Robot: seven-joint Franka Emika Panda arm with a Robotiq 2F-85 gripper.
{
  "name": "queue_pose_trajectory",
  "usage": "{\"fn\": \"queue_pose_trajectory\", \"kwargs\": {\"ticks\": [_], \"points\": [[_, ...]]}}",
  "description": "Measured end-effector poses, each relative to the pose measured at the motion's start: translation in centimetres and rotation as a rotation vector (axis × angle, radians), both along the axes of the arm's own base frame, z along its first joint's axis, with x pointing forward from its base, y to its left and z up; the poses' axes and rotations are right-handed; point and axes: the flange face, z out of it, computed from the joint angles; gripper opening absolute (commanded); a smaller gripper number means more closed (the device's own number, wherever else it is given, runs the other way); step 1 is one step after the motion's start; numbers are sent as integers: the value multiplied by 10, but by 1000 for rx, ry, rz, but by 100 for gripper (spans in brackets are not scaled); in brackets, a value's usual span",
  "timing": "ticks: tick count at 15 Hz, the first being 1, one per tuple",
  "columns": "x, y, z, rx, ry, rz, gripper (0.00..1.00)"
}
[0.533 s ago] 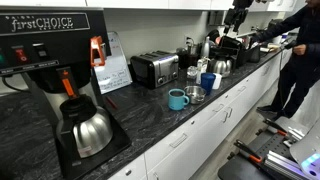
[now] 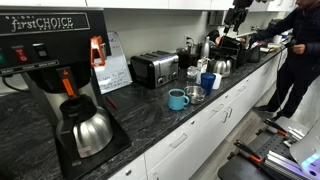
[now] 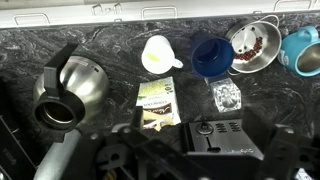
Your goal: Move the object to the left
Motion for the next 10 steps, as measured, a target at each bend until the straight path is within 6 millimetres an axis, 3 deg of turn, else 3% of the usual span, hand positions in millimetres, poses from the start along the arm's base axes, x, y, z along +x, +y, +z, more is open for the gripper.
{"fn": "queue_pose_trajectory", "kwargs": {"ticks": [7,10], "points": [[7,9,-24,19,52,0,100],[11,25,-30,21,63,42,100]]}}
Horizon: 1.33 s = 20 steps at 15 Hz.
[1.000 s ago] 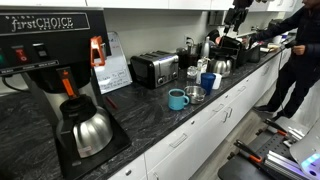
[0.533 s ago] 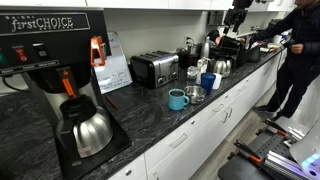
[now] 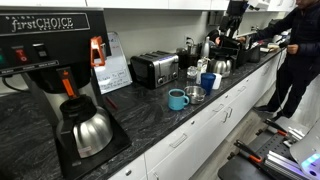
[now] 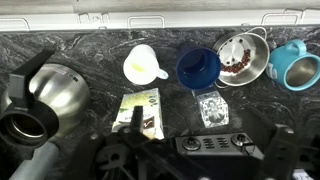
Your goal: Move the object to the left
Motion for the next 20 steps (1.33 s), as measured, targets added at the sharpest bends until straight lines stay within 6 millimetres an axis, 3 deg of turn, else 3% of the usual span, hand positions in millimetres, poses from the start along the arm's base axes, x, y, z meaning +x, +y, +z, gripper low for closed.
{"fn": "queue_pose_trajectory", "kwargs": {"ticks": [6,20], "points": [[0,43,-10,-18,14,111,100],[2,50,-13,-28,14,126,100]]}}
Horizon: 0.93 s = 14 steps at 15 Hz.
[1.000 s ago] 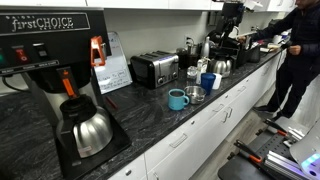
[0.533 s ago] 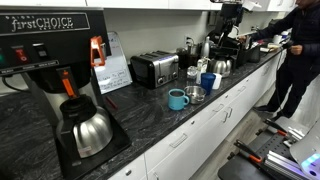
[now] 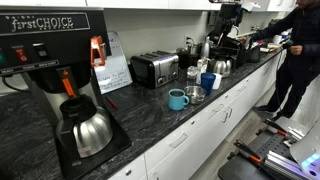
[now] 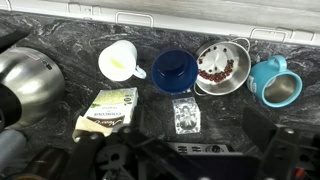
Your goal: Move the object to the left
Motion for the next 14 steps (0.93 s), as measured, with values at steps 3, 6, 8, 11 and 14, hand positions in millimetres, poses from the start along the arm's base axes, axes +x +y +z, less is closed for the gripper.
{"fn": "queue_pose_trajectory", "kwargs": {"ticks": [3,6,8,11,14], "points": [[6,18,-11,-10,2,41,100],[22,36,-29,-13,-36,74,100],[35,44,-45,-13,-56,84,100],[47,53,-70,-13,-51,98,100],[54,61,-92,-16,-38,112,100]]}}
